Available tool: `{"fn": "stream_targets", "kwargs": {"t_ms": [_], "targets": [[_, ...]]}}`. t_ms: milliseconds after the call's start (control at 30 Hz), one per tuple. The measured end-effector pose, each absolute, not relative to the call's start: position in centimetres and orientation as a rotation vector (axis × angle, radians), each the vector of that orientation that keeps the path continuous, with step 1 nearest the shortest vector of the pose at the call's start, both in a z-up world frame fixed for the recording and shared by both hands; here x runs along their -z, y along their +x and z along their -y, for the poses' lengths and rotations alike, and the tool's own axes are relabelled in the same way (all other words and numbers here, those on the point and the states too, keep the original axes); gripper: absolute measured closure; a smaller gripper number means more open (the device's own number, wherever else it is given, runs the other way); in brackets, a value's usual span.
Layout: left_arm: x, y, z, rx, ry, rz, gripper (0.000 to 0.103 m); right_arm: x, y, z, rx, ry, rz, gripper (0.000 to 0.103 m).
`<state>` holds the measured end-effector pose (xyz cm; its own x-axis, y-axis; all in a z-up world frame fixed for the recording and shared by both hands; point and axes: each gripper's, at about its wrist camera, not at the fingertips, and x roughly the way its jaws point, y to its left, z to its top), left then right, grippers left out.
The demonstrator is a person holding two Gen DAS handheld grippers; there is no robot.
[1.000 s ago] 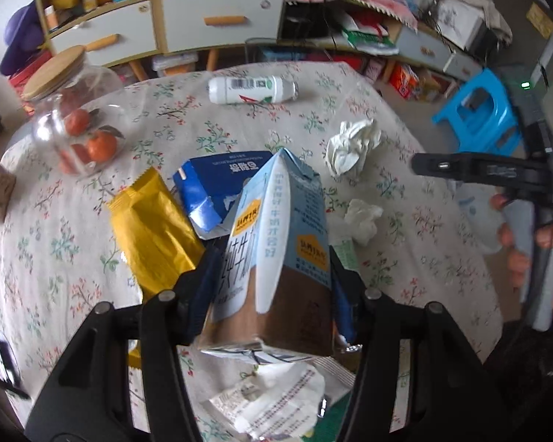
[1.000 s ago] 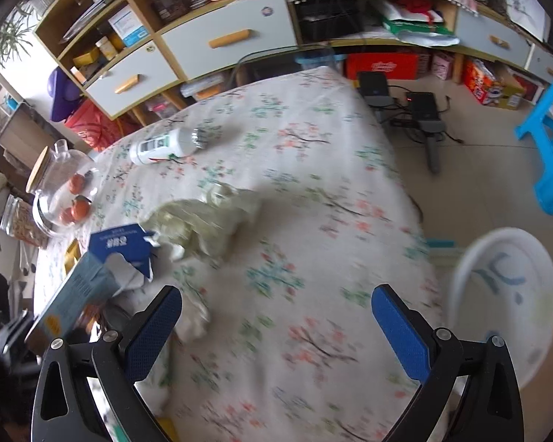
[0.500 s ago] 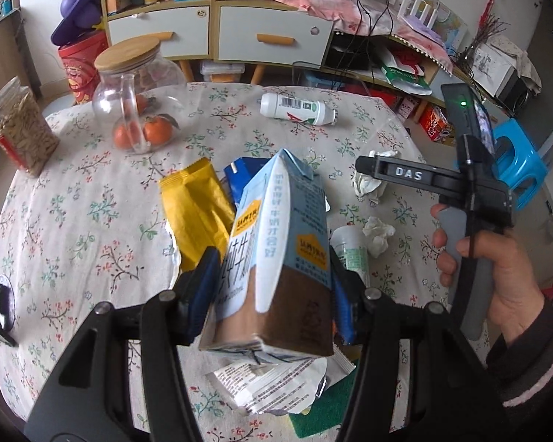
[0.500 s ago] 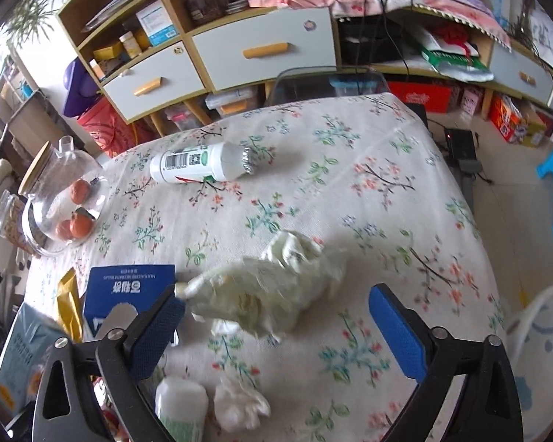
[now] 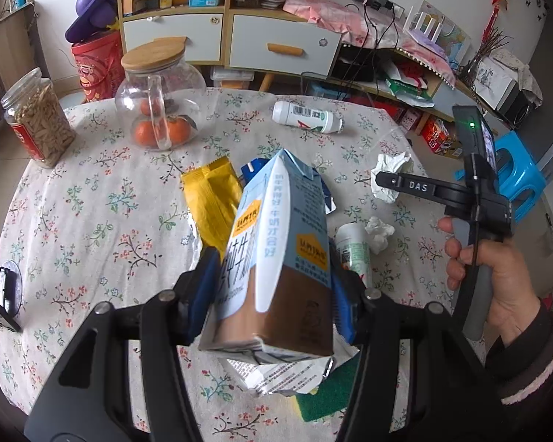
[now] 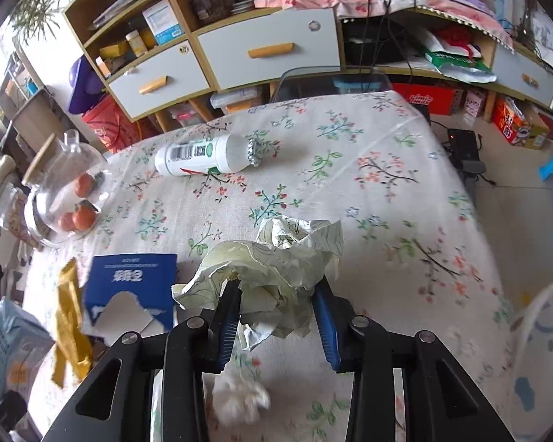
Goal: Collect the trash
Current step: 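Grasp the crumpled tissue with the right gripper and lift it, then carry tissue and carton to the white bucket and release both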
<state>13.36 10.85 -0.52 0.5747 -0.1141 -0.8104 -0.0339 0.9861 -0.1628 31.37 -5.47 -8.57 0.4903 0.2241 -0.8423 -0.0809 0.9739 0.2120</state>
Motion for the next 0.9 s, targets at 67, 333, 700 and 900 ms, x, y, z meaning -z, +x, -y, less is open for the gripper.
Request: {"fn": "stream_targets", "kwargs": {"t_ms": [67,333,700,900], "targets": [[0.3,13.2,-10.3,0.059,-0.167,-0.953,0.046,7.6,30.6,6.2,-0.183,0.159,-1.038,0.064],[-0.7,13.7,-5.9,0.152,-0.156,-0.933,0.046,3.9,27.0,11.5,-0.143,0.181,-1.028,0.064],[-0.2,15.9,2.3,0.303,-0.104,-0.950,0.046,2.5,22.6,24.6,0.030,0.264,-1.041,0.064],[0.3,16.5,6.8,0.374,-0.067,-0.956,0.046,3.1,20.4,30.7,0.127,0.313,-1.057,0.063]]}}
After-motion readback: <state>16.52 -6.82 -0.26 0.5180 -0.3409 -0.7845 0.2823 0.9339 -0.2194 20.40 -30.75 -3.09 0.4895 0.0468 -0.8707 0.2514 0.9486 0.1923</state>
